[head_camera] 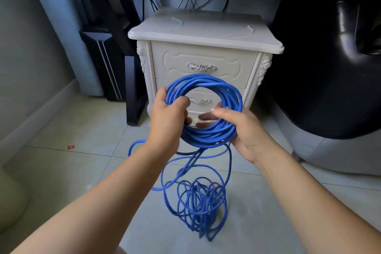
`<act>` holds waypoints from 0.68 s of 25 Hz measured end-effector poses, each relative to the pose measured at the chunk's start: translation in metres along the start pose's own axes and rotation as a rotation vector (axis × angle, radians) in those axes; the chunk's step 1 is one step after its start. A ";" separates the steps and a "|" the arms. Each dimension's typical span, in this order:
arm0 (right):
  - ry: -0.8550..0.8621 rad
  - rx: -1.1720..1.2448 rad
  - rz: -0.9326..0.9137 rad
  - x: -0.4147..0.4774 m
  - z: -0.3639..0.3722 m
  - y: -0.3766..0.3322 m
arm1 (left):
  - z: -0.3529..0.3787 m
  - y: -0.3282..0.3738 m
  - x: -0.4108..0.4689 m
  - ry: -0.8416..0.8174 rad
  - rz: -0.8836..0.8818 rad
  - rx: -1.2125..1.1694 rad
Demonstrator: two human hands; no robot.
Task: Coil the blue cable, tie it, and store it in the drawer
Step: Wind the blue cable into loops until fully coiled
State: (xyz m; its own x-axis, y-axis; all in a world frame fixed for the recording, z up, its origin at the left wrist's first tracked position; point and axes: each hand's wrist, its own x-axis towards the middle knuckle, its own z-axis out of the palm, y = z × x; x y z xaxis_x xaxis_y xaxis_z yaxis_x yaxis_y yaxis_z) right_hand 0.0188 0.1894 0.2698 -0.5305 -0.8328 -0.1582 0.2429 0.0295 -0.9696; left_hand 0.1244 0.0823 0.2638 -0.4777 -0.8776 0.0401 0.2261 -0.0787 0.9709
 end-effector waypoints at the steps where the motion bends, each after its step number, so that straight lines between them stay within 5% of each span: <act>1: 0.069 0.101 -0.019 0.001 0.004 0.000 | 0.002 -0.002 -0.002 -0.022 -0.039 -0.018; 7: 0.232 0.206 0.016 0.012 0.001 0.000 | -0.021 0.007 0.014 -0.376 -0.259 0.107; 12: 0.268 0.327 0.154 0.014 -0.001 -0.002 | -0.035 0.016 0.014 -0.513 -0.253 0.263; 17: 0.354 0.547 0.209 0.012 -0.004 -0.001 | -0.032 0.007 -0.002 -0.846 -0.286 0.792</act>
State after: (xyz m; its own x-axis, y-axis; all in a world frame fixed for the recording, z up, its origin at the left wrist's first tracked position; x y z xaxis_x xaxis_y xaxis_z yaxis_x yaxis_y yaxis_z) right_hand 0.0089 0.1814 0.2685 -0.6389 -0.6062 -0.4737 0.6952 -0.1912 -0.6929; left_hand 0.1541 0.0686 0.2633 -0.9005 -0.2622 -0.3470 -0.4242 0.3537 0.8336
